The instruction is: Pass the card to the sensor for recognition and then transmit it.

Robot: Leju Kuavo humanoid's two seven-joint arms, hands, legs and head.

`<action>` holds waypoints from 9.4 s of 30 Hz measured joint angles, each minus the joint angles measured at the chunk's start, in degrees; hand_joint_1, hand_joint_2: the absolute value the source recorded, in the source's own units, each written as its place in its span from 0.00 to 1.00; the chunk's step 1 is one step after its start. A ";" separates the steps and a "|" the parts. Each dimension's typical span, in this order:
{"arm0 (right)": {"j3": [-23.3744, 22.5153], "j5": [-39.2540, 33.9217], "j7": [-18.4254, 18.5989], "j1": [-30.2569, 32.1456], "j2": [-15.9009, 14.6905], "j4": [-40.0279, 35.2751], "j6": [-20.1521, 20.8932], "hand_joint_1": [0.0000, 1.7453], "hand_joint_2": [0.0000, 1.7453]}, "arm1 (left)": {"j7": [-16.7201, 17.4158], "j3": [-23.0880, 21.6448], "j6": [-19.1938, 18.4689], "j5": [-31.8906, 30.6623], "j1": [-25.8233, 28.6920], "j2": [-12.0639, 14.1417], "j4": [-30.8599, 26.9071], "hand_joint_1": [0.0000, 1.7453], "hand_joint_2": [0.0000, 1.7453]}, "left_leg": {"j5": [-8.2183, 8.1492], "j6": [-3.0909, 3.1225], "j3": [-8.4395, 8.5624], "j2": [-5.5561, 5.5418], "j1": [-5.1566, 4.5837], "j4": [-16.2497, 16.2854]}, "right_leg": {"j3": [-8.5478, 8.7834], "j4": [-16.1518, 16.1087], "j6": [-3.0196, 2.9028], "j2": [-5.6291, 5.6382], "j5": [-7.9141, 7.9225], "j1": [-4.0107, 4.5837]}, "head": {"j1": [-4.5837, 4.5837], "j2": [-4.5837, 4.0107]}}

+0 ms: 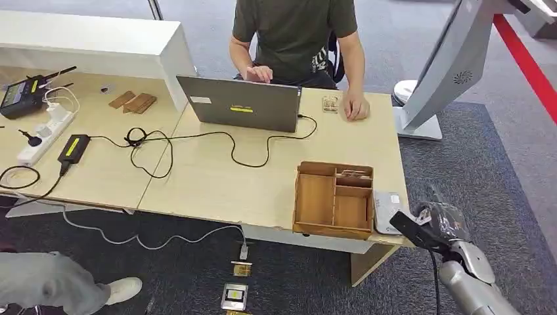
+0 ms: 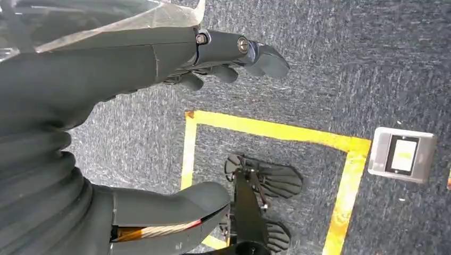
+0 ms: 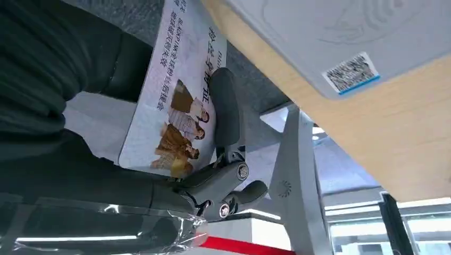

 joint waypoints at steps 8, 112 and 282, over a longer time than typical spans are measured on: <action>-1.11 -0.81 0.02 1.25 -0.31 0.02 -0.16 1.00 1.00 | 0.59 0.00 0.35 0.20 -0.08 0.00 0.00 0.00 1.00 | -0.01 0.01 0.03 0.02 0.01 0.00 | 0.02 -0.01 0.00 0.01 0.00 0.01 | 0.02 0.00; 10.97 7.12 -2.12 -21.08 11.08 -10.03 1.99 1.00 1.00 | 6.82 -0.70 6.95 2.34 -0.71 -2.58 -0.02 0.00 1.00 | 0.02 -0.01 0.01 0.01 0.05 0.00 | 0.04 0.05 -0.02 0.00 0.02 0.05 | 0.02 0.00; 9.90 7.60 -6.40 -22.48 0.59 -16.55 15.21 0.00 1.00 | -2.91 4.22 -6.08 14.64 0.96 0.96 0.09 0.00 0.00 | 0.01 -0.01 -0.04 0.00 0.04 0.01 | -0.01 0.02 -0.02 0.00 0.02 0.05 | 0.02 0.00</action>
